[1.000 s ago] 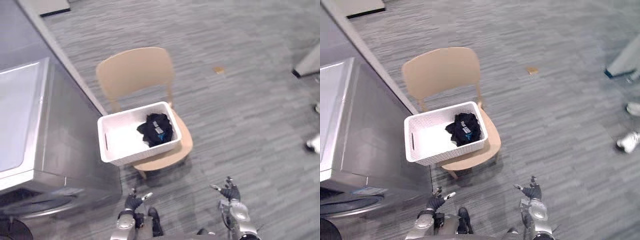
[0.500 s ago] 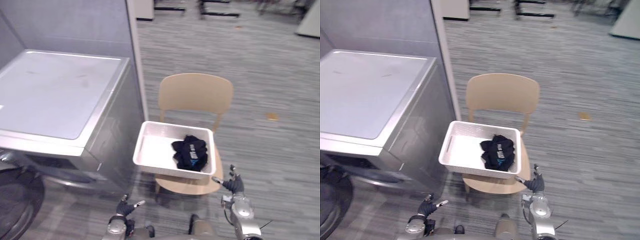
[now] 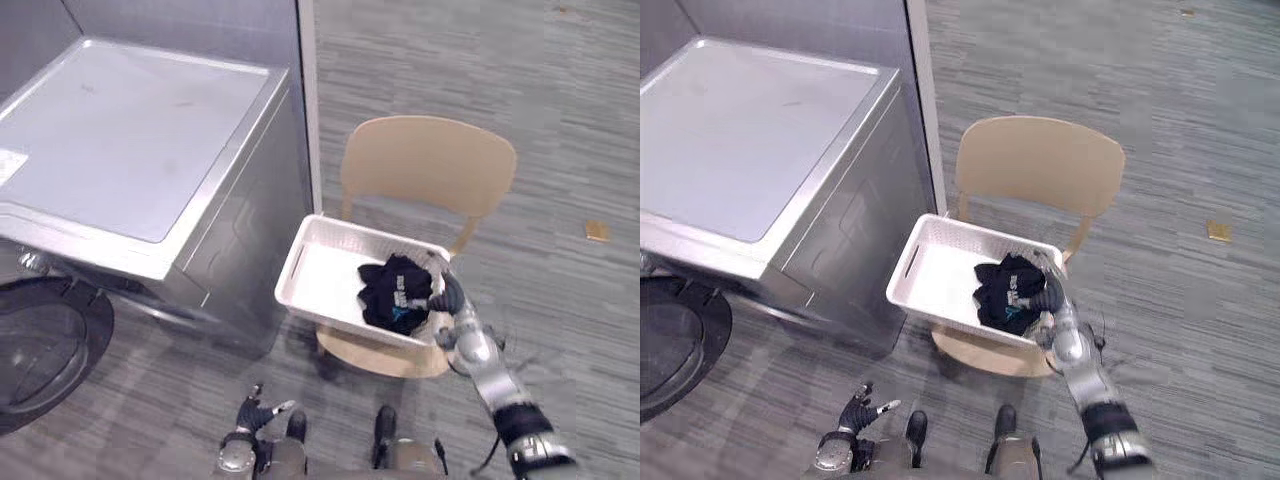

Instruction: Pick up the laundry basket with both hands and put the clothes into the washing machine.

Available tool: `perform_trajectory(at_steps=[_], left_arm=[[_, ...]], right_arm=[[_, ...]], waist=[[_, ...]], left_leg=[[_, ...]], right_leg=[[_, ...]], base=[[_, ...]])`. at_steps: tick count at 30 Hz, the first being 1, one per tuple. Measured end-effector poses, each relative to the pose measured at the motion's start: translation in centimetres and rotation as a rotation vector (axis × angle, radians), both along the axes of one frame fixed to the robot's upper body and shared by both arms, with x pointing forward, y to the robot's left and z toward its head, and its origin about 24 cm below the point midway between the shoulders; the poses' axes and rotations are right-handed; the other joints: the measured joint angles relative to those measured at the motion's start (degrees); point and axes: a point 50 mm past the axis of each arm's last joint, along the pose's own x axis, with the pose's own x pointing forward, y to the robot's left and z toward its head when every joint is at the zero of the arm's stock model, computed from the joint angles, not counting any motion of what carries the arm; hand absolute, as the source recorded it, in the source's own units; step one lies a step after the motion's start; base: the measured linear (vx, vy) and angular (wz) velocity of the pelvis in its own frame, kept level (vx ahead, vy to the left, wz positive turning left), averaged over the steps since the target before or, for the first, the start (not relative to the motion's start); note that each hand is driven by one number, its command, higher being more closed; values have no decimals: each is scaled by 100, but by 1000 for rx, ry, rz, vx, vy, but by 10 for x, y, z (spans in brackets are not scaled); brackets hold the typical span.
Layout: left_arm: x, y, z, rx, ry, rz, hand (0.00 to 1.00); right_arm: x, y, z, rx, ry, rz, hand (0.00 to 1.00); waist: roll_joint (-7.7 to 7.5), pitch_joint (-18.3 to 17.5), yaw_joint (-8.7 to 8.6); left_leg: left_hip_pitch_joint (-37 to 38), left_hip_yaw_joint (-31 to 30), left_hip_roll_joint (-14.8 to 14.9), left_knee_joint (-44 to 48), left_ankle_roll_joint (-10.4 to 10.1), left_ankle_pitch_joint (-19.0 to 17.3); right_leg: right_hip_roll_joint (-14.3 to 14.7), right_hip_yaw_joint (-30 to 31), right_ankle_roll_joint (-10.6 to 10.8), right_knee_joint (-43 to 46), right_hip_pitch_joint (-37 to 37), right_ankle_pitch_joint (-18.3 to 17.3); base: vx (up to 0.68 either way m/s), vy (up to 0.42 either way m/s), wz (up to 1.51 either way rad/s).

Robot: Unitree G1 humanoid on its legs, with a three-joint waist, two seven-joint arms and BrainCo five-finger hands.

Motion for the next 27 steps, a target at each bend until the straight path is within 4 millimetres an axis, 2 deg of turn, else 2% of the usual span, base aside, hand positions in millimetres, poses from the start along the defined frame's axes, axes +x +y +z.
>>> perform_trajectory(at_steps=[3, 5, 6, 8, 9, 10, 12, 14, 16, 17, 18, 20, 21, 27], left_arm=[[15, -3, 6, -5, -43, -18, 0], [25, -2, 12, -4, -89, -18, 0], [27, -2, 13, -4, -98, -15, 0], [37, -1, 19, 2, -135, -2, 0], [46, -2, 23, 1, -156, -6, 0], [48, -2, 24, -1, -163, -5, 0], [60, -5, 30, -7, -197, 5, 0], [68, -8, 33, 0, -209, -19, 0], [79, -14, 38, 1, -227, -58, 0], [88, -19, 44, 1, -251, -84, 0], [100, -26, 51, 0, -285, -112, 0], [112, -31, 60, -20, -327, -105, 0], [117, -32, 65, -19, -346, -98, 0], [124, -34, 71, -45, -372, -76, 0]], right_arm=[[24, -8, 13, -132, 19, 1, 0], [45, -9, 28, -231, 23, 3, 0], [49, -8, 33, -249, 19, 2, 0], [65, -15, 54, -328, 2, -22, 0], [72, -27, 70, -372, -12, -62, 0], [75, -32, 76, -386, -17, -79, 0], [84, -53, 105, -449, -37, -164, 0], [87, -61, 119, -476, -52, -202, 0], [89, -66, 124, -492, -37, -234, 0], [89, -69, 124, -512, -18, -251, 0], [88, -73, 124, -525, 0, -266, 100], [90, -73, 127, -548, 9, -273, 100], [91, -73, 133, -559, 3, -281, 100], [91, -83, 153, -566, -41, -313, 100]], waist=[[103, 265, 196], [176, 580, 221], [174, 626, 226], [198, 851, 247], [220, 1009, 294], [231, 1066, 318], [251, 1276, 369], [283, 1333, 380], [336, 1369, 393], [366, 1389, 469], [399, 1410, 510], [462, 1444, 525], [474, 1459, 545], [476, 1471, 657]], left_leg=[[-289, -74, -9, -125, -18, 243], [-514, -180, -18, -176, 87, 373], [-588, -181, -22, -182, 111, 394], [-733, -185, -20, -356, 265, 518], [-798, -184, -19, -492, 340, 613], [-829, -184, -18, -534, 346, 660], [-1054, -200, -8, -720, 352, 863], [-1227, -229, -8, -821, 339, 1005], [-1379, -296, -10, -918, 286, 1116], [-1459, -344, -10, -964, 260, 1176], [-1559, -377, -13, -975, 243, 1239], [-1689, -504, -20, -982, 247, 1246], [-1774, -515, -22, -984, 179, 1295], [-1867, -602, -23, -1079, 124, 1352]], right_leg=[[-2, -92, -42, -110, -237, 181], [-3, -210, -89, -155, -392, 299], [-2, -213, -84, -156, -459, 310], [-10, -226, -103, -175, -668, 417], [-17, -228, -94, -193, -779, 466], [-18, -228, -94, -195, -826, 487], [-13, -251, -113, -311, -1062, 640], [-12, -278, -133, -381, -1238, 751], [-15, -327, -137, -398, -1398, 797], [-13, -360, -165, -439, -1470, 835], [-8, -402, -163, -503, -1528, 874], [-10, -499, -163, -527, -1593, 880], [-11, -519, -164, -534, -1652, 880], [-14, -512, -163, -542, -1781, 878]], base=[[-151, -17, 26], [-187, -25, 25], [-177, -11, 13], [-171, -6, 8], [-145, -7, 5], [-137, -1, 6], [-112, -1, 6], [-65, -17, 7], [-42, -33, 11], [-25, -42, 13], [-19, -35, 16], [-12, -34, 22], [-8, -32, 17], [13, -11, 2]])
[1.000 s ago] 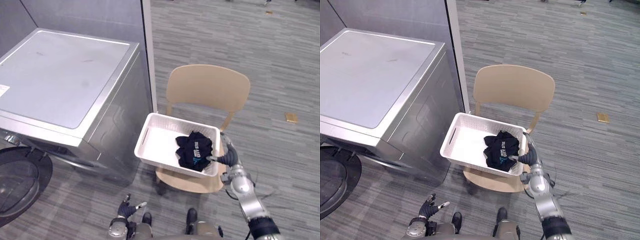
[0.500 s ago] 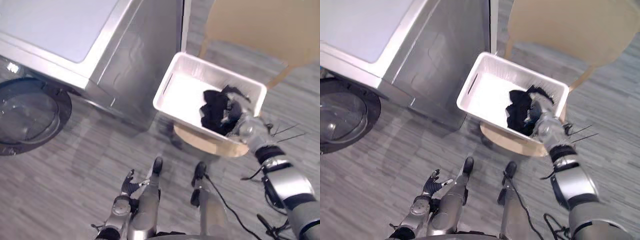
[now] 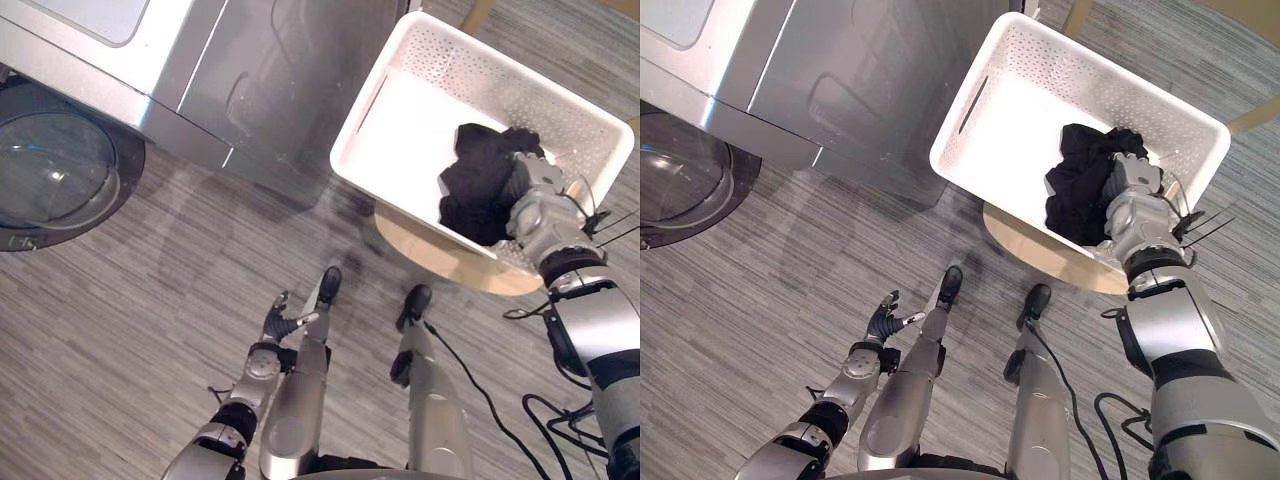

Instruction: Pick up the laundry basket with both hands and put the clothes into the washing machine.

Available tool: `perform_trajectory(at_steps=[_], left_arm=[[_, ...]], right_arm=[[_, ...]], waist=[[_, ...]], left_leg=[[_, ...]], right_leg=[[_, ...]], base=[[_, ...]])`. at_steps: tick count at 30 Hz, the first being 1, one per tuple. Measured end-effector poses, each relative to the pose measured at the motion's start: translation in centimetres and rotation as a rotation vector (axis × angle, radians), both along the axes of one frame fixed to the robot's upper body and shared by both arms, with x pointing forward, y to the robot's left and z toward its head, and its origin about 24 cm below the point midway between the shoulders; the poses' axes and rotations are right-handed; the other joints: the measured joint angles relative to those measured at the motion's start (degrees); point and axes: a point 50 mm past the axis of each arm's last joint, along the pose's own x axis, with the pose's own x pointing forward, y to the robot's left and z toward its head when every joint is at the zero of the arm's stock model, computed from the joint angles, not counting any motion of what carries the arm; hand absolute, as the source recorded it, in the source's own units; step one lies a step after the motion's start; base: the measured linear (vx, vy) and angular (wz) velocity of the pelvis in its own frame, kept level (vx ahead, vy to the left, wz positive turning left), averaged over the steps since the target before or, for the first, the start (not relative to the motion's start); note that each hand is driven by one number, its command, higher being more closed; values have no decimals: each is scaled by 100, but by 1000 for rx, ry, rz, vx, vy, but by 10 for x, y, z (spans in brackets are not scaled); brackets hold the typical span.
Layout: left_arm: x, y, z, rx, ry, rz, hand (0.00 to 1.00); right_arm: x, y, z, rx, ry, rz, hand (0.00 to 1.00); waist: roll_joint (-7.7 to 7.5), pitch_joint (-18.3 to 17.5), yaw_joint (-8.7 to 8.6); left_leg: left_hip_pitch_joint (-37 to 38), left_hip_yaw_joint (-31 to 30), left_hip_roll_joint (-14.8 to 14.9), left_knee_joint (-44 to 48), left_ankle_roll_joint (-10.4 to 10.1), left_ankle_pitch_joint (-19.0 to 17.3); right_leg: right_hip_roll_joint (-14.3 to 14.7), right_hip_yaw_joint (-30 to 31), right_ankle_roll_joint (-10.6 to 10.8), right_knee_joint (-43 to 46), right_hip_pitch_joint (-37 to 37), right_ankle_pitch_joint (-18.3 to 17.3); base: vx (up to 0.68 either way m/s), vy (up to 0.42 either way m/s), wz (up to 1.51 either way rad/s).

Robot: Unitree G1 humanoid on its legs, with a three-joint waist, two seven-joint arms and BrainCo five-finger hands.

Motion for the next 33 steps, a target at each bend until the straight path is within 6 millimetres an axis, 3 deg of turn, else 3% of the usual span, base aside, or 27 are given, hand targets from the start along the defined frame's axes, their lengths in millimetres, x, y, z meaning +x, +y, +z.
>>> perform_trajectory(at_steps=[10, 13, 16, 19, 21, 23, 25, 27, 29, 30, 31, 32, 33], left_arm=[[1, -8, 1, -23, -1, -12, 0], [-3, -6, -3, -23, 14, -4, 0], [-15, -1, -12, -23, 55, 19, 0], [-38, 7, -29, -28, 142, 45, 0], [-56, 10, -41, -32, 205, 66, 0], [-67, 14, -47, -24, 235, 80, 0], [-78, 21, -53, -14, 263, 107, 0], [-84, 29, -55, -2, 277, 128, 0], [-83, 34, -54, 6, 269, 138, 0], [-82, 35, -53, 8, 262, 139, 0], [-80, 40, -50, 19, 247, 145, 0], [-79, 43, -49, 26, 243, 146, 0], [-78, 45, -47, 30, 231, 148, 0]], right_arm=[[8, 31, 16, 215, -146, 136, 100], [6, 46, 23, 389, -257, 212, 100], [-1, 69, 23, 595, -361, 320, 100], [-16, 95, -5, 841, -403, 399, 100], [-37, 108, -42, 1020, -378, 392, 100], [-55, 123, -64, 1123, -363, 402, 100], [-74, 142, -78, 1219, -351, 437, 100], [-91, 158, -81, 1289, -355, 500, 100], [-105, 163, -80, 1340, -380, 539, 100], [-110, 163, -80, 1356, -391, 548, 100], [-119, 162, -82, 1366, -402, 554, 100], [-121, 161, -83, 1369, -405, 552, 100], [-127, 160, -86, 1375, -404, 547, 100]], waist=[[3, 166, 14], [-2, 163, -21], [-51, 123, -87], [-196, -161, -177], [-304, -443, -222], [-414, -636, -238], [-580, -868, -291], [-699, -1018, -348], [-760, -1057, -454], [-741, -1061, -492], [-744, -1065, -504], [-755, -1071, -499], [-792, -1095, -494]], left_leg=[[346, 56, 5, -13, -22, 13], [607, 96, 6, -19, -18, 4], [876, 135, 5, -21, 145, -107], [1026, 253, 7, -21, 181, -136], [1303, 335, -6, -20, 132, -195], [1532, 482, -11, -20, 60, -250], [1703, 752, -9, -20, -9, -308], [1859, 973, -1, -20, 145, -439], [1872, 1037, 22, 152, 365, -584], [1796, 1004, 130, 238, 401, -608], [1747, 796, 179, 396, 386, -610], [1703, 695, 179, 464, 348, -586], [1559, 463, 164, 644, 286, -593]], right_leg=[[4, 106, -2, 19, 285, -5], [8, 124, 4, -18, 567, -9], [16, 197, 51, -40, 805, -44], [17, 260, 104, -66, 934, -81], [16, 309, 110, -146, 1227, -72], [9, 457, 125, -159, 1387, -81], [12, 710, 154, -164, 1430, -73], [24, 942, 192, -160, 1452, -72], [6, 1076, 355, -7, 1459, -279], [59, 1166, 191, 709, 1279, -584], [24, 1239, 13, 1887, 1119, -1308], [0, 1288, 78, 2246, 1111, -1521], [-32, 1422, 292, 2874, 1185, -1939]], base=[[-12, -7, -3], [-22, -13, -1], [-19, -13, -7], [22, -3, -10], [95, 3, -10], [80, 26, -31], [77, 48, -65], [19, 33, -63], [-38, 8, -19], [-92, -66, 40], [-73, -106, 53], [-40, -175, 92], [-38, -256, 93]])
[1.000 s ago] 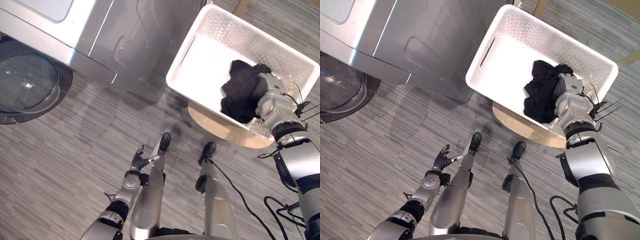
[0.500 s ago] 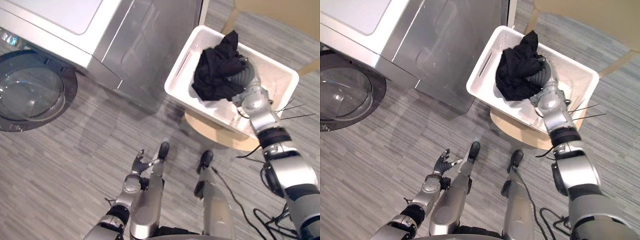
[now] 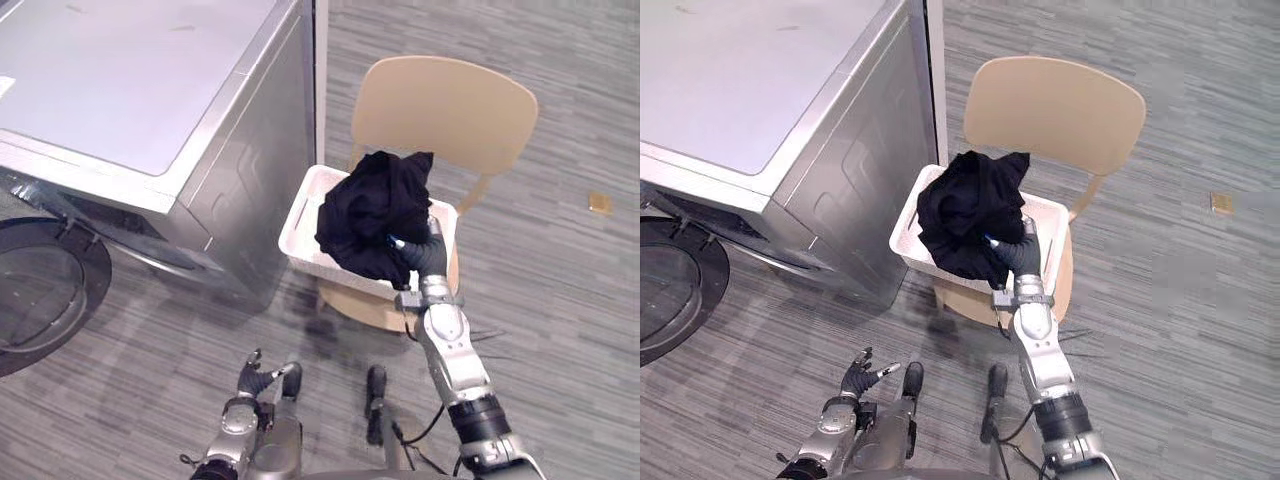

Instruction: Pick up the laundry basket with both hands and put the clothes into the washing machine.

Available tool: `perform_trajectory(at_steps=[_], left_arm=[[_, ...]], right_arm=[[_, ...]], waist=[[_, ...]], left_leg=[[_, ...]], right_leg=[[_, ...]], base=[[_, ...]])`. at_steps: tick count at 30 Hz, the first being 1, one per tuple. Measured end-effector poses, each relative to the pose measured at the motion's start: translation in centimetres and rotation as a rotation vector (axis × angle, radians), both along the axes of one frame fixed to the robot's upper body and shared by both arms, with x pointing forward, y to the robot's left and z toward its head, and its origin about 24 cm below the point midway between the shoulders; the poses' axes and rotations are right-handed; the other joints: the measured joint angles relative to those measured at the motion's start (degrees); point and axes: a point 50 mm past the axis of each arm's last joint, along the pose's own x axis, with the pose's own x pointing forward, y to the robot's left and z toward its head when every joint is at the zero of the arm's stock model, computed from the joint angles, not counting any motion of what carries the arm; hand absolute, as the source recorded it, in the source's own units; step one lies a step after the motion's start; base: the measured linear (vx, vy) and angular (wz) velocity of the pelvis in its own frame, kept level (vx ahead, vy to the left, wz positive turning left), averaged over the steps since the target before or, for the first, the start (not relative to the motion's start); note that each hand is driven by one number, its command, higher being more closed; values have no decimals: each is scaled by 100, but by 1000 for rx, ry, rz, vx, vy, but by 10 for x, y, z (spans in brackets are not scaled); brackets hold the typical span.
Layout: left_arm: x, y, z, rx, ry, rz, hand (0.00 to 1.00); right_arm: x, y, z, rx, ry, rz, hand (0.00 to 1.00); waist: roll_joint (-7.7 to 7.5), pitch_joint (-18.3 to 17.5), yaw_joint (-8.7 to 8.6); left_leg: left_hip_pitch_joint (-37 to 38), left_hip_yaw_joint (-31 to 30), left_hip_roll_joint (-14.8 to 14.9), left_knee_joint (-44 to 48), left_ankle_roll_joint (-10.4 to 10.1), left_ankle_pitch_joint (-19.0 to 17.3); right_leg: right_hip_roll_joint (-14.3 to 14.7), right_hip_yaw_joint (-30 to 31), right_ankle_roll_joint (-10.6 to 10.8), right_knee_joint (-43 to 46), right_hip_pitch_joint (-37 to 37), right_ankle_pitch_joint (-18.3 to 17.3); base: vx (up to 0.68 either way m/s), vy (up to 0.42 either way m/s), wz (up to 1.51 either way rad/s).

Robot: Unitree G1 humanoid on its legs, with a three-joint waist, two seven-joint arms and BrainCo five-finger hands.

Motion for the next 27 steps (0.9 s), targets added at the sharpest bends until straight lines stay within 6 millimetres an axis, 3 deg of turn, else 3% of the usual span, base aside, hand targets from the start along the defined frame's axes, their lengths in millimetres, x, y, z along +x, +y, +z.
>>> perform_trajectory(at_steps=[1, 2, 3, 4, 5, 7, 8, 9, 11, 12, 15, 17, 22, 27], left_arm=[[2, 4, 4, 7, -23, 6, 0], [4, 7, 11, 11, -66, 15, 0], [4, 7, 13, 7, -86, 20, 0], [2, 4, 17, -3, -115, 25, 0], [-1, -7, 20, -30, -137, 11, 0], [-5, -22, 26, -57, -175, -22, 0], [-4, -34, 34, -77, -213, -61, 0], [1, -46, 44, -103, -270, -94, 0], [11, -59, 63, -134, -366, -139, 0], [19, -64, 82, -156, -463, -171, 0], [35, -72, 117, -160, -652, -248, 0], [40, -78, 126, -147, -697, -316, 0], [52, -104, 143, -102, -766, -544, 0], [57, -111, 152, -58, -805, -624, 0]], right_arm=[[-3, 0, -2, -1, 4, 1, 100], [-4, 3, -4, -20, 7, 22, 100], [-4, 6, -4, -31, 6, 33, 100], [-2, 8, -5, -65, 7, 47, 100], [-2, 5, -11, -90, 31, 44, 100], [-3, -2, -16, -119, 52, 32, 100], [-2, -7, -17, -152, 55, 20, 100], [1, -10, -18, -174, 56, 8, 100], [5, -16, -20, -210, 67, -8, 100], [6, -21, -23, -219, 86, -24, 100], [8, -18, -26, -238, 101, 0, 100], [9, -10, -25, -234, 97, 50, 100], [5, 15, -29, -167, 118, 221, 100], [5, 32, -25, -125, 110, 338, 100]], waist=[[-64, -38, 18], [-131, -79, 41], [-119, -84, 51], [21, -85, 129], [229, -154, 179], [421, -217, 175], [516, -225, 190], [524, -234, 193], [507, -248, 149], [536, -271, 140], [593, -307, 35], [613, -323, 22], [421, -561, 2], [402, -751, -54]], left_leg=[[-131, -187, -55, 105, -31, 10], [-318, -430, -134, 151, -158, 92], [-370, -518, -135, 117, -246, 159], [-435, -620, -46, 43, -380, 273], [-588, -708, 96, 49, -324, 324], [-730, -860, 168, 13, -209, 181], [-734, -808, 263, -199, -36, -87], [-823, -304, 290, -327, 173, -358], [-871, 394, 7, -66, 19, -125], [-702, 768, -139, 404, 55, -97], [-232, 1075, -73, 619, 41, -411], [38, 1069, -46, 223, 38, -407], [386, 1024, -234, -195, 225, -233], [606, 1075, -297, -473, 274, -94]], right_leg=[[0, 175, 115, 209, 81, -287], [44, 400, 91, 110, 148, -661], [59, 380, 32, 24, 172, -791], [199, 303, -145, -112, 187, -891], [339, 86, -189, -170, 152, -865], [431, -202, -282, -147, 69, -836], [494, -332, -407, -272, 74, -739], [338, -520, -528, -605, 79, -478], [11, -744, -461, -789, 31, -254], [-166, -844, -431, -804, -34, -187], [-301, -1069, -299, -962, -8, -41], [-230, -1069, -187, -1215, 184, 129], [-267, -1195, 43, -2065, 790, 620], [-245, -1136, 94, -2439, 1014, 863]], base=[[-147, -449, 125], [-133, -356, 98], [-196, -365, 74], [-263, -239, 46], [-310, -269, 47], [-238, -151, 58], [-251, -104, 76], [-213, -80, 75], [-97, -12, 89], [-57, 5, 78], [-46, 48, 50], [-29, 91, 5], [-18, 123, 12], [4, 41, -6]])
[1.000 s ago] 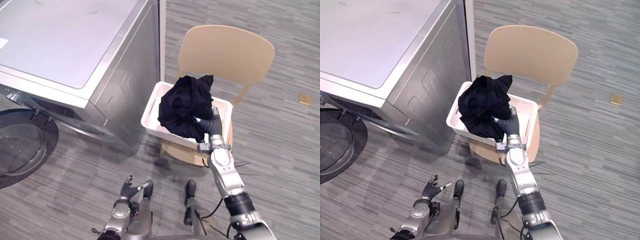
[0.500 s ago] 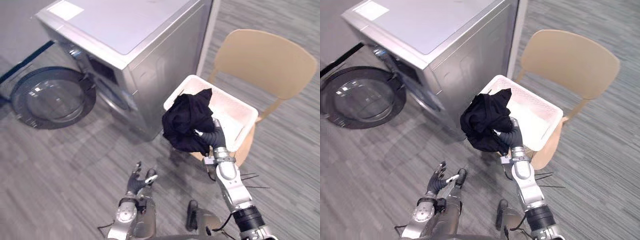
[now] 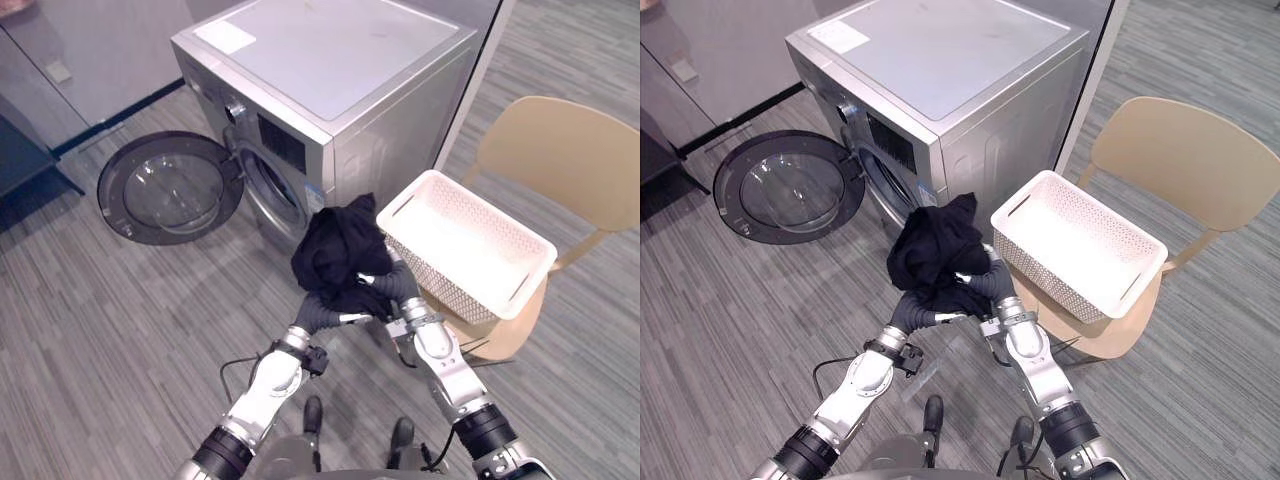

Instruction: Pick up the laundry basket with both hands and put the clothes into the washing machine.

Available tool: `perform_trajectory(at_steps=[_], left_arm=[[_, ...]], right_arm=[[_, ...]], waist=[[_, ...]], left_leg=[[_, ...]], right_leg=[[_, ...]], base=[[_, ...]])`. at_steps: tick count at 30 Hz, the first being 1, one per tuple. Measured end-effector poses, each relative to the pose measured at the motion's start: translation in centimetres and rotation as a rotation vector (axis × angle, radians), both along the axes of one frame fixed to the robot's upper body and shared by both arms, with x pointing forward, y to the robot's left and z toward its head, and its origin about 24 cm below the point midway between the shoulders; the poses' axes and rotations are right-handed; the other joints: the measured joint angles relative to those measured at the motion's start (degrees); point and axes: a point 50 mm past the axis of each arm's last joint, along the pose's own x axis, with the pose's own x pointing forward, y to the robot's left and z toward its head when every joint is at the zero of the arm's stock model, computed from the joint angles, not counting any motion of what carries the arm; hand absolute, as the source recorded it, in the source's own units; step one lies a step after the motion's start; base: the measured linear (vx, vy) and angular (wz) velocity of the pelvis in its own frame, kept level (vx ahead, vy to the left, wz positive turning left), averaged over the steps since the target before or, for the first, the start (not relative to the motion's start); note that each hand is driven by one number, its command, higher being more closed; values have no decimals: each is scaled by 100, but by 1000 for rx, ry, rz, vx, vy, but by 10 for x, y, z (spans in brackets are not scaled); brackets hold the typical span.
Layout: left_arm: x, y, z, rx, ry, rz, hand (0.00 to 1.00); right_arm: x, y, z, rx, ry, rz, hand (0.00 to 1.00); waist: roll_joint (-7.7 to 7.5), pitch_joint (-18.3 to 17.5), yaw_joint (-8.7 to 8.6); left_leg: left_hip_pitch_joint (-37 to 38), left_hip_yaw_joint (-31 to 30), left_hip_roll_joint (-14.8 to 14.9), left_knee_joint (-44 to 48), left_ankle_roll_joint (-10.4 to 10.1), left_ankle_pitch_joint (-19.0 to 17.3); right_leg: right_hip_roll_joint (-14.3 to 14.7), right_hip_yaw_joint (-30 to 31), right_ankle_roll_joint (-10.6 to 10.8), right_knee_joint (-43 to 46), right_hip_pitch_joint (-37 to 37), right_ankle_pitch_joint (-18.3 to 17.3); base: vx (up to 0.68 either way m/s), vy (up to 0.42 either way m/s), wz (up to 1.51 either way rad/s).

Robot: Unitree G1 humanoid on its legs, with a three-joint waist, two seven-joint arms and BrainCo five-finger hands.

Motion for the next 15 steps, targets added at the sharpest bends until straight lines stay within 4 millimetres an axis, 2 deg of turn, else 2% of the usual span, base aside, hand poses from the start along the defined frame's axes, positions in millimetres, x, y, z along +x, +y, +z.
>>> perform_trajectory(at_steps=[4, 5, 15], left_arm=[[6, 0, 2, 56, -36, -3, 0], [8, 0, 3, 61, -41, 5, 100], [13, -1, 0, 103, -61, 78, 100]], right_arm=[[-1, 4, 0, 58, 29, 45, 100], [-2, 8, -1, 75, 43, 72, 100], [-11, 13, -14, 127, 157, 187, 100]], waist=[[-10, -228, -81], [-14, -281, -91], [-21, -391, -56]], left_leg=[[47, 83, 30, -47, -17, 18], [55, 113, 47, -45, -20, 20], [116, -29, 206, -43, -83, 61]], right_leg=[[79, 94, -22, -290, 100, 181], [113, 121, -35, -409, 144, 257], [381, 51, -186, -983, 512, 563]], base=[[-2, 3, -15], [-15, -15, -17], [-36, -20, 2]])
